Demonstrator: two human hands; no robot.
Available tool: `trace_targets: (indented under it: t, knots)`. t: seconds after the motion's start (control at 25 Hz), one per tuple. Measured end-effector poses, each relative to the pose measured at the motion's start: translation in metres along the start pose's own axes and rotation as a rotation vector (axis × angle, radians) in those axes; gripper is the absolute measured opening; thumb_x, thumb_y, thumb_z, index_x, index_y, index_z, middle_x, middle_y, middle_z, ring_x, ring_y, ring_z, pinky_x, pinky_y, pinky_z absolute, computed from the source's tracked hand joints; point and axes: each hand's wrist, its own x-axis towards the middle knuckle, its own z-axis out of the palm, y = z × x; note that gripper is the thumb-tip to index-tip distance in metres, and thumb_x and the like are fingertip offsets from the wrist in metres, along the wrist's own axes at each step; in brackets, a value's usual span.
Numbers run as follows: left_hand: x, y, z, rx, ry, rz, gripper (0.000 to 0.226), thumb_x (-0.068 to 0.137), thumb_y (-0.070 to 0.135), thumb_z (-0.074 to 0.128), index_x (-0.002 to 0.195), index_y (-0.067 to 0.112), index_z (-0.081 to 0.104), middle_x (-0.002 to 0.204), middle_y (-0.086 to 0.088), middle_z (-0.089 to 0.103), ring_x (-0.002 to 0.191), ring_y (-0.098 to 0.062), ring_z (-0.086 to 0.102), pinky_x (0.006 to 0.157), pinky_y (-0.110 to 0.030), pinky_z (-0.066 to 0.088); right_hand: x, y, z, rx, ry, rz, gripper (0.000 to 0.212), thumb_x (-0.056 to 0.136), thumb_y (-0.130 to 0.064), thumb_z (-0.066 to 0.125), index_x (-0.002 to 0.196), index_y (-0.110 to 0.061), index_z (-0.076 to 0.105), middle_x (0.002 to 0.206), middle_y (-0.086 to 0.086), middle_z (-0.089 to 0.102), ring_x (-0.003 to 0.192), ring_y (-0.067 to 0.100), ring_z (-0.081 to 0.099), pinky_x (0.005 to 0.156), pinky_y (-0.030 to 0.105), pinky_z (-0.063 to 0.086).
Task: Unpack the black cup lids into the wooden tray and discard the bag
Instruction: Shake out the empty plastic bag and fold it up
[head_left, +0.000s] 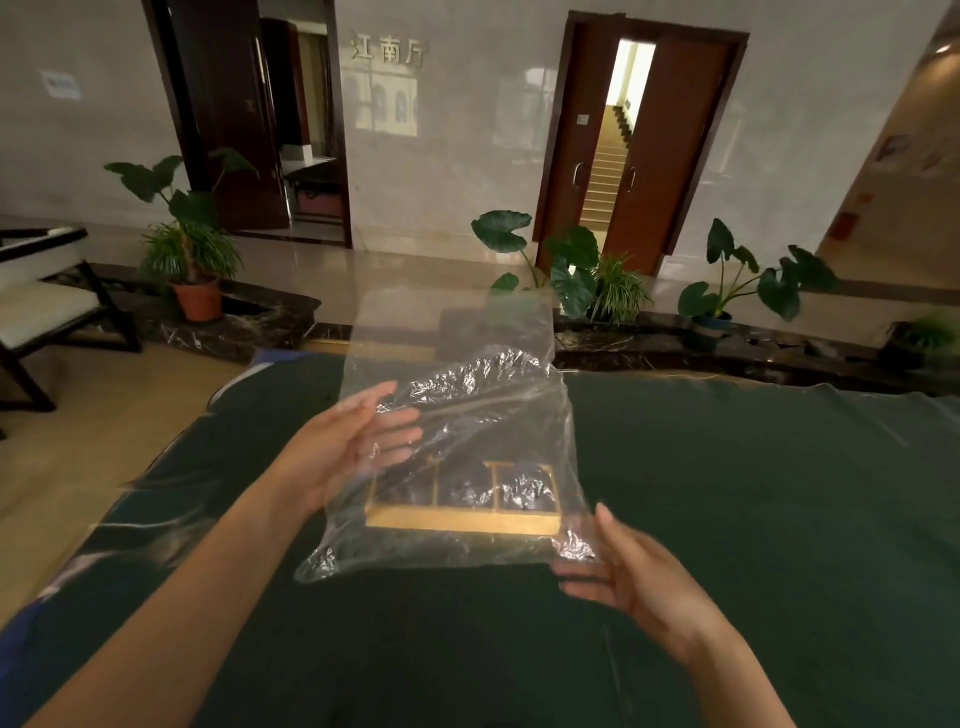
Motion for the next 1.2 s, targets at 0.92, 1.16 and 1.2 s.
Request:
trace_targets:
  t: [0.92, 1.16, 1.2]
  knots:
    - [-0.029, -0.032, -0.002, -0.230, -0.034, -0.096, 0.041, 0.088, 0.035, 0.044, 0.121, 0.018, 0.061, 0.117, -0.013, 0.068, 0.104, -0.027, 0.066, 0.073, -0.036, 0.060, 0.038, -0.020, 0.023, -0.127, 0.181, -0.097, 0.027, 0.093, -0.031, 0.054, 0.082, -0.010, 0.069, 0.074, 0.006, 0.071, 0.061, 0.015, 0.068, 0.061, 0.027, 0.057]
    - [-0.048, -0.042, -0.017, 0.153, 0.056, -0.110, 0.031, 0.089, 0.027, 0.048, 0.106, 0.010, 0.069, 0.104, -0.018, 0.066, 0.093, -0.029, 0.065, 0.083, -0.044, 0.057, 0.042, -0.013, 0.024, 0.003, 0.338, -0.065, 0.035, 0.094, -0.035, 0.051, 0.078, -0.013, 0.073, 0.064, 0.001, 0.056, 0.056, 0.011, 0.051, 0.047, 0.018, 0.048]
    - [-0.049, -0.042, -0.015, 0.182, 0.110, -0.088, 0.027, 0.091, 0.022, 0.048, 0.099, 0.010, 0.071, 0.100, -0.017, 0.066, 0.088, -0.025, 0.065, 0.078, -0.040, 0.058, 0.042, -0.011, 0.022, 0.026, 0.349, -0.077, 0.035, 0.094, -0.035, 0.052, 0.077, -0.014, 0.073, 0.065, 0.003, 0.057, 0.056, 0.012, 0.052, 0.048, 0.019, 0.048]
